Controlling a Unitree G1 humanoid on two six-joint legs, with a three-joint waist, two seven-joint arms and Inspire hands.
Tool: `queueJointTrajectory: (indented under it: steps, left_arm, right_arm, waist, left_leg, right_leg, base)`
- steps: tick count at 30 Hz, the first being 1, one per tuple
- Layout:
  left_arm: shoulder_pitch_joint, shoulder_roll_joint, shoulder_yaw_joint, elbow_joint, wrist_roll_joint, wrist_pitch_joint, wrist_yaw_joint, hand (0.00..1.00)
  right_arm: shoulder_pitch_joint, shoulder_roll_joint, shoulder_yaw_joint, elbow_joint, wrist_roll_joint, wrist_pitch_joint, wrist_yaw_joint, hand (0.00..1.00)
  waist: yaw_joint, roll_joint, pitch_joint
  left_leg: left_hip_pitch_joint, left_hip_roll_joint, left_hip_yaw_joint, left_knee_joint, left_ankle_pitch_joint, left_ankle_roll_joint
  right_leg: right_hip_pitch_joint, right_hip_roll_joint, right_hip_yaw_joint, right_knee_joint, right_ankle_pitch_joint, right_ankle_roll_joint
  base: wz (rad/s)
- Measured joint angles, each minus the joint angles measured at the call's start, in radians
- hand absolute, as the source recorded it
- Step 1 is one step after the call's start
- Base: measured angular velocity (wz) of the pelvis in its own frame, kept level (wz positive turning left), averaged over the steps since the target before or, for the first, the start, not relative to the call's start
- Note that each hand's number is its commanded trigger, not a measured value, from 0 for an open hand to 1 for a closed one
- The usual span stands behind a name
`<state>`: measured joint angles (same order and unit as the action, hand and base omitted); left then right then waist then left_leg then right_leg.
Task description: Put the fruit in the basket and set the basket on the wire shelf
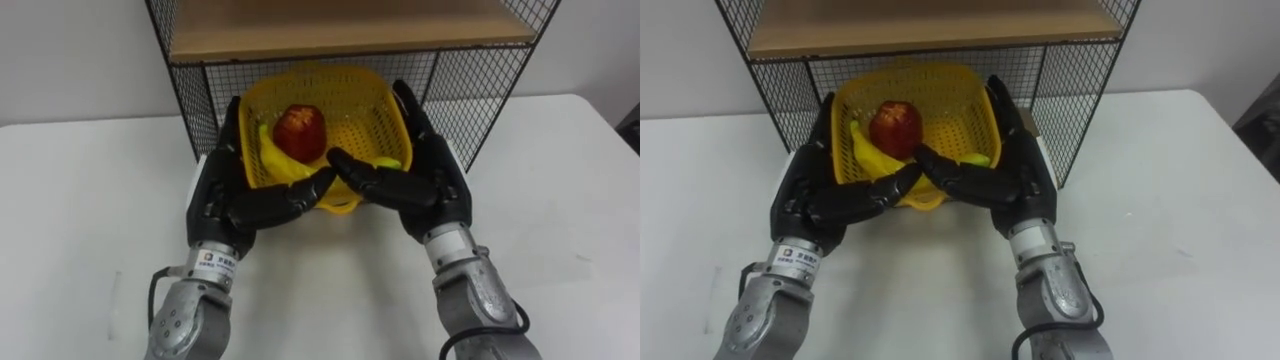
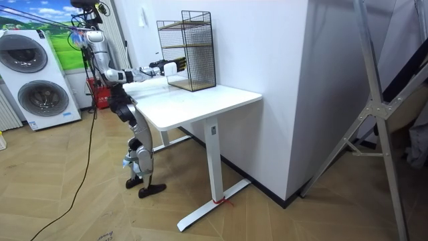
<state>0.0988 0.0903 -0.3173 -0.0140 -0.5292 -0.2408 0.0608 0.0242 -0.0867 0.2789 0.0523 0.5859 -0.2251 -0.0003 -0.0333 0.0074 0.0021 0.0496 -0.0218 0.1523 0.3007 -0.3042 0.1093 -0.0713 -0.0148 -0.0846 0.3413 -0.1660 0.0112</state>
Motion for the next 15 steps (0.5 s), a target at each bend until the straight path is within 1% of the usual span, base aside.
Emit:
queueJointTrajectory:
  steps: [3,4,6,7,8,10,12,13,14,15]
  left_arm:
    - [0.000,0.000,0.000,0.000,0.000,0.004,0.000,0.00]
    - [0.000,0.000,0.000,0.000,0.000,0.005,0.000,0.00]
    - [-0.004,0.000,0.001,0.000,0.000,0.011,0.000,0.00]
    - [-0.011,0.001,0.001,0.001,0.000,0.015,0.000,0.00]
    - [-0.024,0.001,0.001,0.005,0.000,0.021,0.001,0.00]
    - [-0.033,0.001,0.001,0.005,0.010,0.023,0.003,0.00]
    - [-0.040,0.001,0.002,0.005,0.010,0.031,0.003,0.00]
    - [-0.056,0.001,0.005,0.017,0.013,0.041,0.004,0.00]
    - [-0.082,0.001,0.010,0.044,0.016,0.056,0.004,0.00]
    - [-0.109,0.001,0.016,0.072,0.022,0.080,0.004,0.00]
  right_arm:
    - [0.000,0.000,0.002,0.000,0.000,0.000,-0.009,0.00]
    - [0.000,0.001,0.004,0.000,0.000,0.000,-0.013,0.00]
    - [-0.001,0.001,0.003,0.000,-0.001,0.000,-0.020,0.00]
    - [-0.003,0.001,0.003,0.000,-0.001,0.000,-0.027,0.00]
    - [-0.007,0.000,0.003,0.000,-0.002,0.000,-0.037,0.00]
    - [-0.017,0.000,0.003,0.000,-0.001,0.000,-0.050,0.00]
    - [-0.025,-0.002,0.002,0.003,0.000,0.000,-0.056,0.00]
    - [-0.032,-0.005,-0.002,0.017,0.001,0.000,-0.059,0.00]
    - [-0.052,-0.005,-0.006,0.050,0.011,0.009,-0.065,0.00]
    - [-0.074,-0.005,-0.009,0.084,0.022,0.022,-0.074,0.00]
  waist:
    - [-0.001,0.002,0.0014]
    - [-0.003,0.004,0.0035]
    - [-0.005,0.006,0.0089]
    - [-0.005,0.006,0.0136]
    - [-0.005,0.005,0.0179]
    - [-0.005,-0.001,0.0242]
    - [-0.004,-0.006,0.0276]
    - [-0.003,-0.010,0.0296]
    - [0.001,-0.012,0.0290]
    - [0.004,-0.013,0.0283]
  left_leg:
    - [0.001,0.000,-0.001,-0.002,0.001,-0.001]
    - [0.001,0.000,-0.001,-0.003,0.002,-0.002]
    - [0.000,0.000,-0.002,-0.006,0.003,-0.002]
    - [0.000,0.000,-0.002,-0.008,0.004,-0.003]
    - [0.001,-0.001,-0.003,-0.011,0.006,-0.003]
    - [0.002,-0.001,-0.003,-0.014,0.008,-0.004]
    - [0.003,-0.001,-0.003,-0.017,0.009,-0.005]
    - [0.004,0.000,-0.003,-0.017,0.009,-0.005]
    - [0.005,0.000,-0.003,-0.017,0.009,-0.005]
    - [0.005,0.000,-0.003,-0.017,0.009,-0.005]
  right_leg:
    - [0.000,0.000,0.000,0.000,0.000,0.000]
    - [0.000,0.000,0.000,0.000,0.000,0.000]
    - [-0.002,0.001,0.000,0.000,0.000,0.000]
    - [-0.002,0.001,-0.001,0.000,0.000,-0.001]
    - [-0.003,0.000,-0.001,0.000,0.000,-0.001]
    - [-0.004,0.000,0.000,0.000,0.001,-0.001]
    - [-0.004,0.001,-0.001,-0.001,0.001,-0.002]
    - [-0.002,0.001,-0.002,-0.001,0.001,-0.002]
    - [-0.001,0.001,-0.003,-0.001,0.002,-0.003]
    - [-0.001,0.001,-0.004,-0.001,0.002,-0.003]
  base:
    - [0.00]
    - [0.00]
    - [0.00]
    - [0.00]
    - [0.00]
    - [0.00]
    - [0.00]
    - [0.00]
    - [0.00]
    - [0.00]
